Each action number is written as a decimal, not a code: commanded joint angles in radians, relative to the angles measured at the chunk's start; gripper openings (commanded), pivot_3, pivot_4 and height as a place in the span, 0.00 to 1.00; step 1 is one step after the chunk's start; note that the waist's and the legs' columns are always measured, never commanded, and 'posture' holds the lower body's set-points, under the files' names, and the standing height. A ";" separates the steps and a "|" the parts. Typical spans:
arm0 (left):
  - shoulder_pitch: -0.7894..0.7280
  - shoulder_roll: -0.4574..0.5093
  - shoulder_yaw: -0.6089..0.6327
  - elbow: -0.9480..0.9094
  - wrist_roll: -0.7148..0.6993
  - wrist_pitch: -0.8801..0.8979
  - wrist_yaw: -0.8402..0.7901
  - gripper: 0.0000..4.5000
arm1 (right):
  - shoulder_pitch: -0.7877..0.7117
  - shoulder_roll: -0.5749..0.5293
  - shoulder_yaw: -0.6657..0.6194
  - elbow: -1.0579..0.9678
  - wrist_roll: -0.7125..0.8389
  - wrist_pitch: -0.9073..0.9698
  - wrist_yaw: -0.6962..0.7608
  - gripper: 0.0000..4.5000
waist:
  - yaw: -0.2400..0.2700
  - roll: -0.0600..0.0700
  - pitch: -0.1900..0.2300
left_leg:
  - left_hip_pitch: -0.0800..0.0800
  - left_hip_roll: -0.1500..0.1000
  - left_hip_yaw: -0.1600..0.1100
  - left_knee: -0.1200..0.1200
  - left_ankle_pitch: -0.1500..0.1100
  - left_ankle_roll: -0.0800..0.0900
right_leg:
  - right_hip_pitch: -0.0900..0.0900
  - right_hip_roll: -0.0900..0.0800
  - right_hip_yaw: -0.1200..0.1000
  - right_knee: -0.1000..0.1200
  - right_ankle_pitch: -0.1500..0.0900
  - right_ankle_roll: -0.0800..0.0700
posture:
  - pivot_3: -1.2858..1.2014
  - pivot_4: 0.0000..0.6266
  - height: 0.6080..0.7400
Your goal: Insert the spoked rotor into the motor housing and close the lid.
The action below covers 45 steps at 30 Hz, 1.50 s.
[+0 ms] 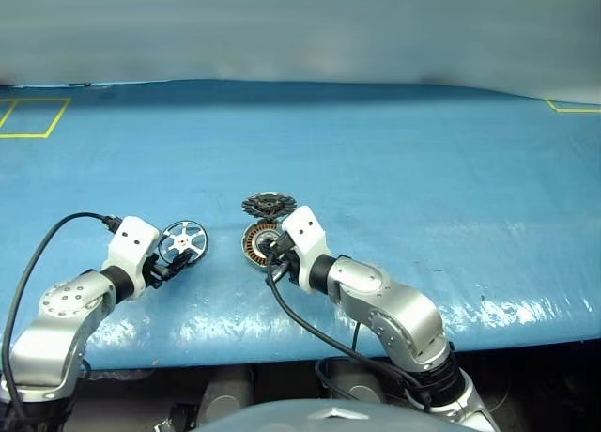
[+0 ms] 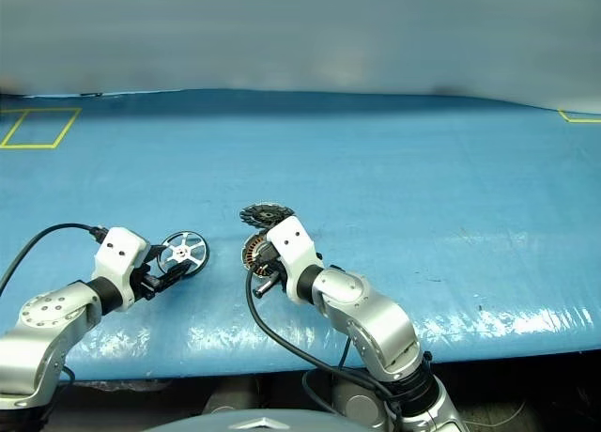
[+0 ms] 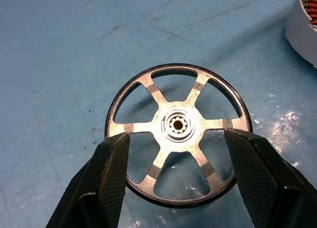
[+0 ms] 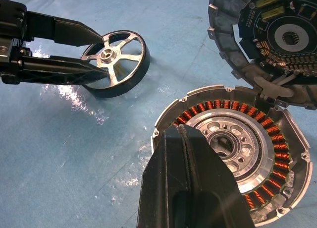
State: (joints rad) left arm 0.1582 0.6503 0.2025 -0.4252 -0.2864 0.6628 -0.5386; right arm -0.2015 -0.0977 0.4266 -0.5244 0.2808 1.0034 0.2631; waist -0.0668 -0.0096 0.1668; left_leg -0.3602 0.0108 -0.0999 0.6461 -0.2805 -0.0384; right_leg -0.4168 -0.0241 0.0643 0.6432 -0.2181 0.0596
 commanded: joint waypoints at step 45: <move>-0.025 -0.012 -0.021 0.013 -0.001 0.075 0.019 0.46 | -0.004 0.018 -0.002 -0.028 0.007 -0.025 -0.008 0.00 | 0.000 0.000 0.000 | 0.001 0.000 0.000 0.000 0.000 0.000 | 0.001 0.000 0.000 0.000 0.000 0.000 | 0.52 0.24 1.00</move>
State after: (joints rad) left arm 0.1384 0.6322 0.1780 -0.4046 -0.2905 0.7355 -0.5233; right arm -0.2008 -0.0895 0.4248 -0.5243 0.2803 1.0034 0.2551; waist -0.0671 -0.0095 0.1665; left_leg -0.3594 0.0108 -0.1000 0.6464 -0.2804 -0.0384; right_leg -0.4162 -0.0242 0.0643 0.6434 -0.2179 0.0599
